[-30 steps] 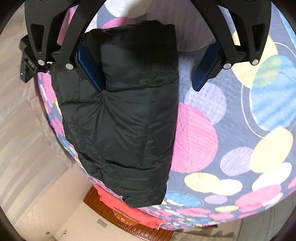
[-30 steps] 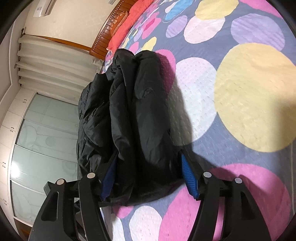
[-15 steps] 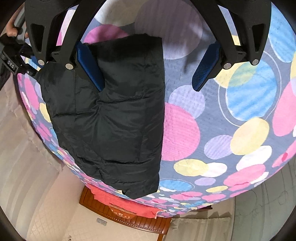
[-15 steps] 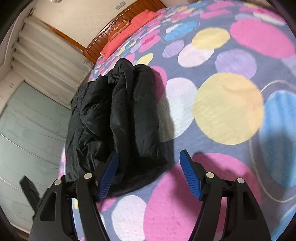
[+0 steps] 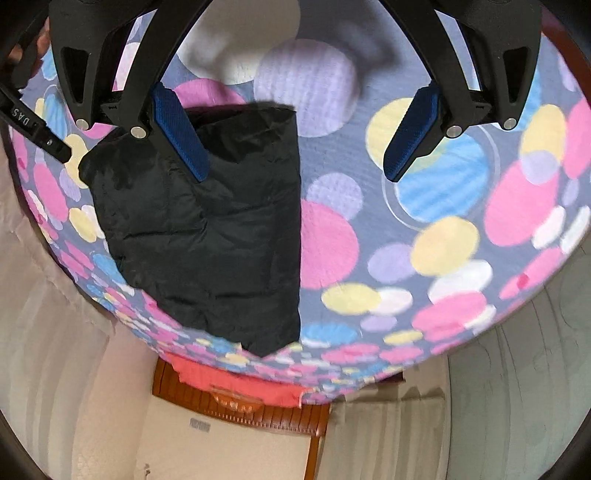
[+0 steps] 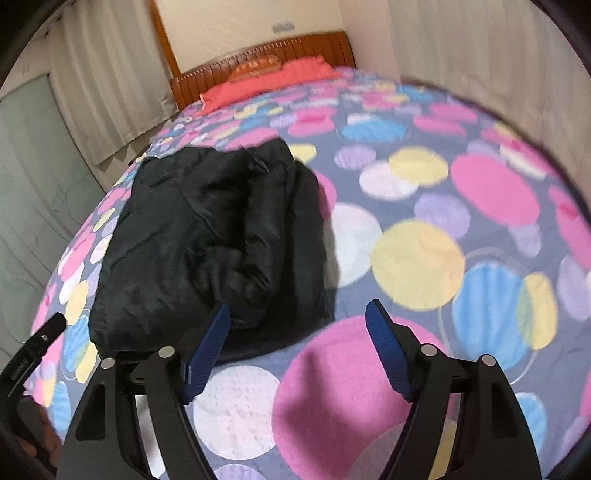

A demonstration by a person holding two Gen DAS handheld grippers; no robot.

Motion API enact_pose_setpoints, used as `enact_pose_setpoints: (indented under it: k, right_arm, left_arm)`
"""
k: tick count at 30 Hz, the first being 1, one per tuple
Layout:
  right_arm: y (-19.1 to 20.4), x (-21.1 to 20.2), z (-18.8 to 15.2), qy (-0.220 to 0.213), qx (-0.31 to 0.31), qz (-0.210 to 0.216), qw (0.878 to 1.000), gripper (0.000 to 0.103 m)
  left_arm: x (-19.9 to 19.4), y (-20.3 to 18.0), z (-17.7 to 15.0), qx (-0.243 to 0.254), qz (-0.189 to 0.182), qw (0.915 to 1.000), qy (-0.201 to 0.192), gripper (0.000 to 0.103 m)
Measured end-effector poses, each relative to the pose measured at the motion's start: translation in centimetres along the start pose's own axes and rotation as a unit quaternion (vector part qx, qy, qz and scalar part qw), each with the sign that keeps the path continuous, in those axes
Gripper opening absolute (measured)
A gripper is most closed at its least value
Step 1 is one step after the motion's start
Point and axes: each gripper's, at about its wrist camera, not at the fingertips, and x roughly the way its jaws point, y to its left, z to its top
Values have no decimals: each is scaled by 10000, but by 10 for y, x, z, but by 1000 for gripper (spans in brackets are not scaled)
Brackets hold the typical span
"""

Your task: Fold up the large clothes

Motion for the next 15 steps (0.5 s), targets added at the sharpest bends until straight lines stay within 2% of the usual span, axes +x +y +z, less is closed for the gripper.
enact_pose_setpoints:
  k: [5, 15]
  right_arm:
    - [24, -25, 13, -376, -306, -177, 9987, 80]
    - [49, -63, 21, -845, -666, -223, 9939, 80]
  left_arm:
    - [-28, -4, 7, 145, 139, 9994, -268, 100]
    - [-70, -13, 20, 116, -51, 9982, -583, 101]
